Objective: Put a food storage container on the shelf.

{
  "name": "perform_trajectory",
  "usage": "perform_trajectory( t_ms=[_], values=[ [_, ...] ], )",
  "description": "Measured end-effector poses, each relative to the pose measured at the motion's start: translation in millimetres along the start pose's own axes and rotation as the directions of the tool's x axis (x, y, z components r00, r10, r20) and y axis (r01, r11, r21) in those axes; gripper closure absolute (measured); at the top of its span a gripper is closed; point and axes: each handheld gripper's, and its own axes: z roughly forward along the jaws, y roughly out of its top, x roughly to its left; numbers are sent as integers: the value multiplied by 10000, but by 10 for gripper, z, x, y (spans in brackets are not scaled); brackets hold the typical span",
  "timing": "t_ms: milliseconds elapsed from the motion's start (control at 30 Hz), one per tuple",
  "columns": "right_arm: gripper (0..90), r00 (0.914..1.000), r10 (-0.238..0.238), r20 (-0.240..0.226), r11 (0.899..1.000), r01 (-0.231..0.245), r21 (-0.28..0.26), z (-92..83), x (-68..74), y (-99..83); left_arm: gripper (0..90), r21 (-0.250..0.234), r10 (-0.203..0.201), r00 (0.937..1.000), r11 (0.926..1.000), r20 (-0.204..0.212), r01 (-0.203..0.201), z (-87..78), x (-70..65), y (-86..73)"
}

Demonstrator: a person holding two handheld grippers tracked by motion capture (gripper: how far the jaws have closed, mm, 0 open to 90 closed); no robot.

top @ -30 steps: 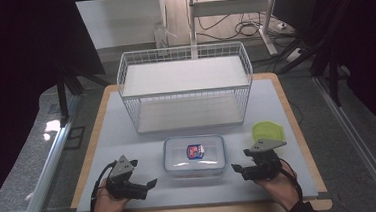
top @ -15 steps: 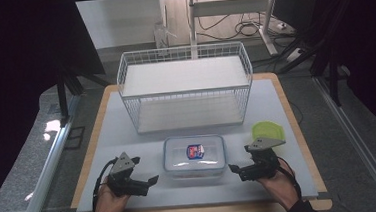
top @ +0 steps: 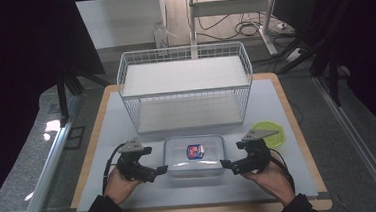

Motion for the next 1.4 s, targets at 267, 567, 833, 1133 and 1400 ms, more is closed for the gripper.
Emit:
perform_trajectory(
  t_ms=[267, 567, 833, 1133, 1400],
  values=[
    [37, 9955, 598, -730, 9955, -540, 783, 238, -64, 60, 9, 654, -207, 9966, 9977, 795, 155, 288, 96, 98],
    [56, 9832, 1318, -1259, 9866, -1179, 1126, 372, -124, 72, 7, 896, -1065, 9794, 9917, 1716, 921, 371, 171, 68],
    [116, 9790, 1473, -1406, 9826, -1286, 1337, 326, -76, 64, 87, 929, -700, 9880, 9940, 1374, 575, 252, 48, 42],
    [355, 9770, 1513, -1501, 9871, -1411, 763, 97, -30, -19, 323, 100, -1107, 9831, 9938, 1458, 1104, 58, -35, -121],
    [459, 9621, 1960, -1898, 9805, -1892, 534, 13, -50, -90, 430, -155, -1329, 9812, 9905, 1398, 1364, -19, -94, -170]
  ],
)
